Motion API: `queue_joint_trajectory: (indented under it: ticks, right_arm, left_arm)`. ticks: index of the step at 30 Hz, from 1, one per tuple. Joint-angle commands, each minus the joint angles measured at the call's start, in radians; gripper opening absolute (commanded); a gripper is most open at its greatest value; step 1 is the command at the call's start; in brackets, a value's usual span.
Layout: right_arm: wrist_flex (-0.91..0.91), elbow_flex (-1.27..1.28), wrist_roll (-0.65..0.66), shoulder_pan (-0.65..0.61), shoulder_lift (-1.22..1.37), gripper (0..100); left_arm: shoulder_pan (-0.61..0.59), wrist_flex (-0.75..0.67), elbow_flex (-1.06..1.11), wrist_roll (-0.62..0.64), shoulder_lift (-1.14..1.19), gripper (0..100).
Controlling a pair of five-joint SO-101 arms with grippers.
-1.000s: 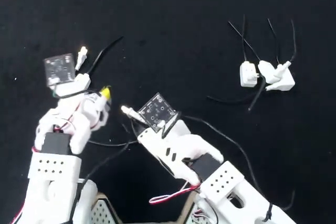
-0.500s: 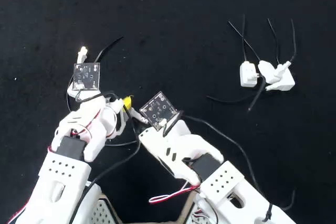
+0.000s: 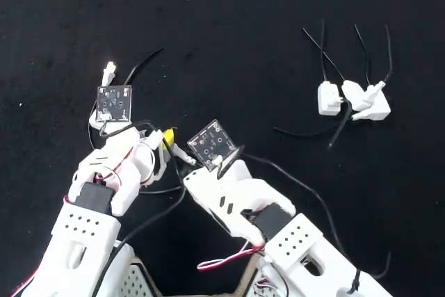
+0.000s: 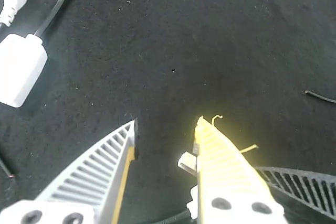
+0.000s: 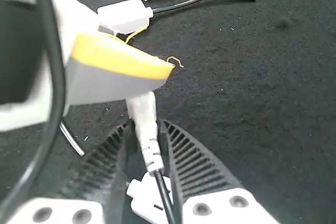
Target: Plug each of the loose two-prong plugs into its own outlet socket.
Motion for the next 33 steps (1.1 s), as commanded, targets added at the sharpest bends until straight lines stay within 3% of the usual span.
queue_joint_trajectory:
  ticks: [1,11,20,25,29,33]
  right_arm:
    - [-0.023,-0.068,-0.012,0.008,-0.035,1.1]
    - [0.147,-0.038,-0.008,0.008,-0.302,1.1]
    - [0.146,-0.019,-0.006,-0.04,-0.262,1.1]
    - [0.239,-0.038,-0.006,-0.034,-0.232,1.5]
    - [0.379,-0.042,0.008,-0.201,-0.185,10.6]
    - [0.404,-0.027,0.206,-0.342,-0.093,12.6]
  left_arm:
    - [0.007,0.0,0.018,-0.003,0.002,19]
    - [0.007,-0.002,0.021,-0.005,0.002,19]
    - [-0.004,0.006,-0.004,-0.005,0.002,19]
    - [-0.189,0.009,-0.019,-0.005,0.002,19]
    - [-0.42,0.051,-0.041,-0.002,0.002,19]
    - [-0.538,0.074,-0.03,0.006,0.003,19]
